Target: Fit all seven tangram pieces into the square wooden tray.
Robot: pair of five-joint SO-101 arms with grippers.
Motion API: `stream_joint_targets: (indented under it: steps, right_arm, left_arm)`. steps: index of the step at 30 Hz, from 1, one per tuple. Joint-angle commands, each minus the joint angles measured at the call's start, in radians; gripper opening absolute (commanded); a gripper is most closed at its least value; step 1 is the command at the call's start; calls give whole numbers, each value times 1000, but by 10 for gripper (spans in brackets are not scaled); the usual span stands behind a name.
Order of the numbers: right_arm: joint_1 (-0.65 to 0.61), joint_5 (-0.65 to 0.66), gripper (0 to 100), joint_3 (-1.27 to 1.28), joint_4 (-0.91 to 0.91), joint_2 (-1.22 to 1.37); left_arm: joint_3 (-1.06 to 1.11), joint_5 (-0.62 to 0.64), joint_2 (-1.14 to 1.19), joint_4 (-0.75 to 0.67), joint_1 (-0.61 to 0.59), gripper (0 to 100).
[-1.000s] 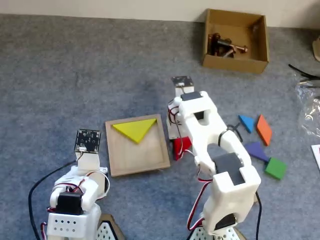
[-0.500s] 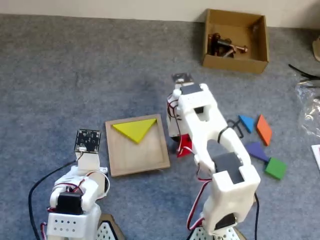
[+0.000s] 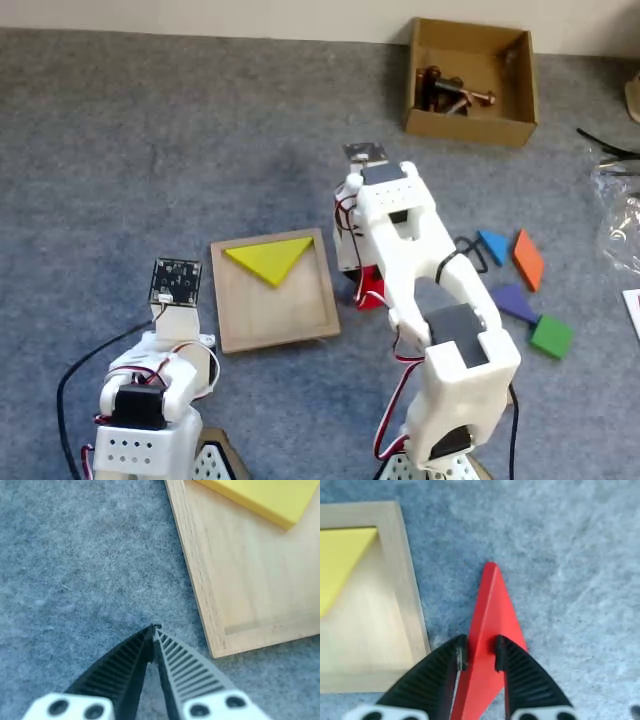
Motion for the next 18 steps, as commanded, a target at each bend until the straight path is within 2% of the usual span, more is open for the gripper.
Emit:
stream_joint_targets:
  steps: [1,11,18]
  right_arm:
    - [10,-5,67,-47,2,-13]
    - [116,3,63,-47,-22,-12]
    - [120,3,62,-45,-18,-13]
  left_arm:
    - [19,8,-7,-2,15,5]
    - [19,8,-7,-2,15,5]
    - [19,8,-7,-2,15,5]
